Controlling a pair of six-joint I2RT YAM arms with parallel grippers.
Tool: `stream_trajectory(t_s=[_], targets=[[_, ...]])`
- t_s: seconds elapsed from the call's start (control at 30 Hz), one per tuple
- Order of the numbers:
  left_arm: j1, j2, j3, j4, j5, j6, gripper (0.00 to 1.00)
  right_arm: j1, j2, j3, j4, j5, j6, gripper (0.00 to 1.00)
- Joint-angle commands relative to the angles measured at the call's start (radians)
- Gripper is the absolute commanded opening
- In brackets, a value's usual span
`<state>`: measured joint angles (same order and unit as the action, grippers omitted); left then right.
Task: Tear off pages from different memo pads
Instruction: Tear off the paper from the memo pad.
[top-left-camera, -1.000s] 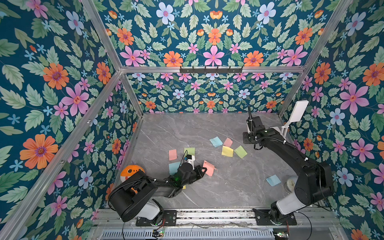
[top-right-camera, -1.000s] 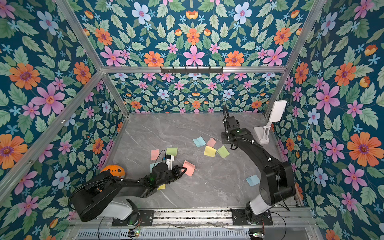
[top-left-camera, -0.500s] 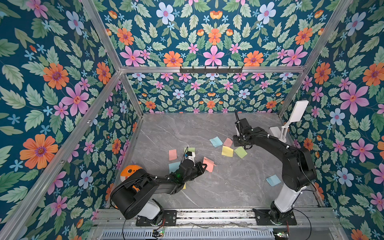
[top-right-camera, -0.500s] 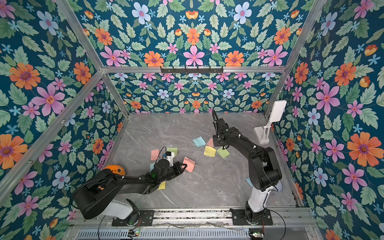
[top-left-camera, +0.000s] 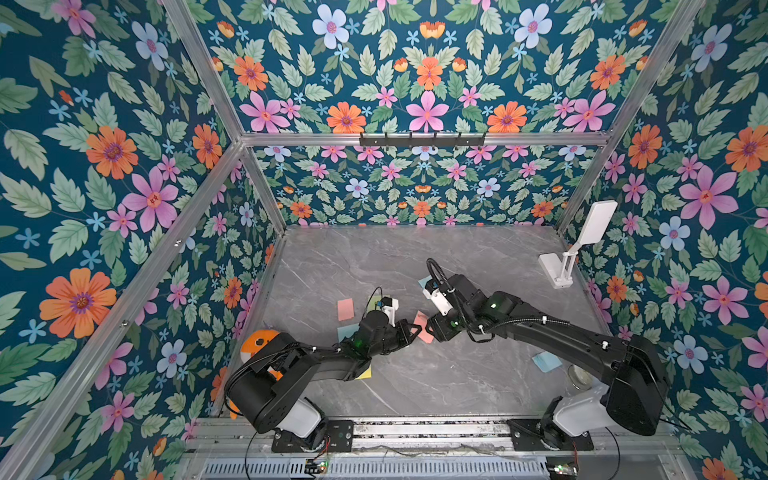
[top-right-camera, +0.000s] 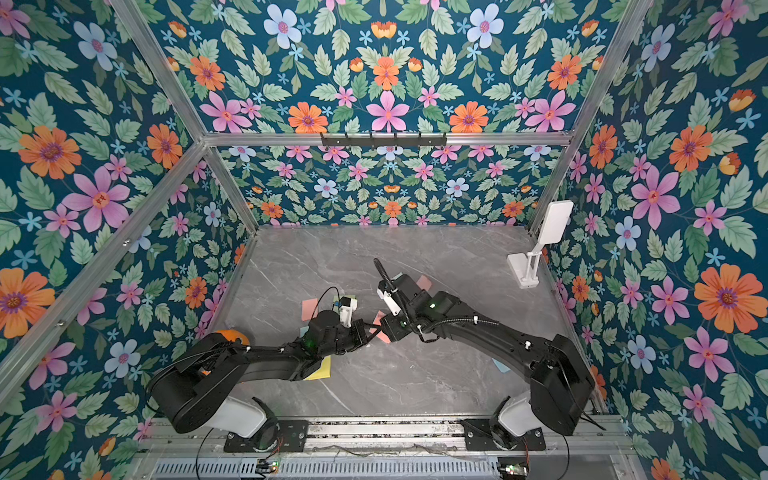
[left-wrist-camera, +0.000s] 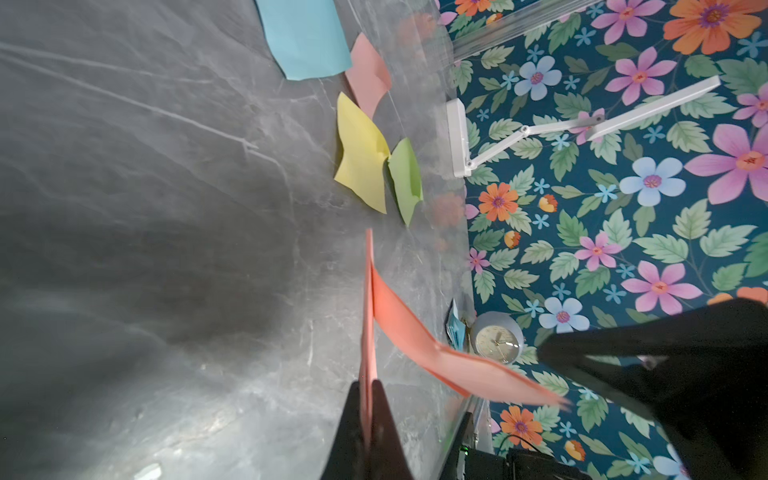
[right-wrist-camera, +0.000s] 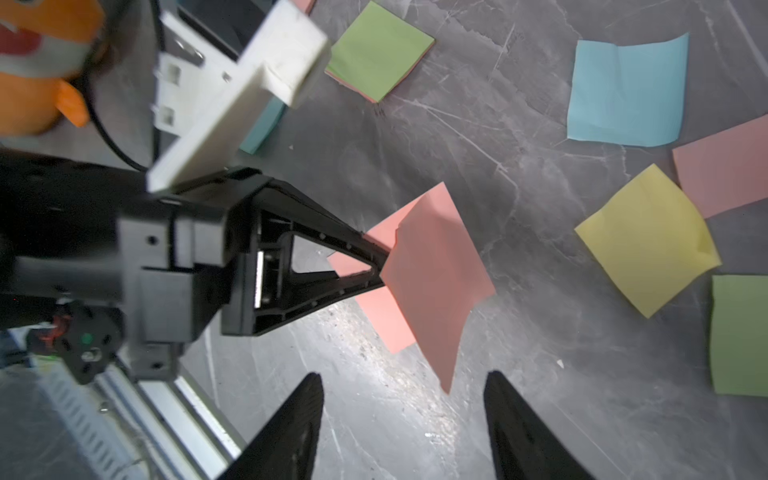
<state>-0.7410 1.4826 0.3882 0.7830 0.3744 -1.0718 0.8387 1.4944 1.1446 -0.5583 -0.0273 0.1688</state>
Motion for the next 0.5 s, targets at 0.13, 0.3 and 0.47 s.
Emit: stream_trajectory(t_s=[0.13, 0.3, 0.47], targets=[[-0.012, -0.048, 0.007, -0.04, 0.025, 0.022, 0.0, 0.075, 0.146, 0.057, -0.022, 0.29, -0.087, 0.54], [-0.023, -0.053, 0.011, -0.082, 0.008, 0.032, 0.0, 0.079, 0.218, 0.104, 0.011, 0.371, -0.061, 0.29], [-0.024, -0.066, -0.012, -0.087, -0.012, 0.031, 0.0, 0.051, 0.252, 0.132, 0.002, 0.431, -0.05, 0.0]])
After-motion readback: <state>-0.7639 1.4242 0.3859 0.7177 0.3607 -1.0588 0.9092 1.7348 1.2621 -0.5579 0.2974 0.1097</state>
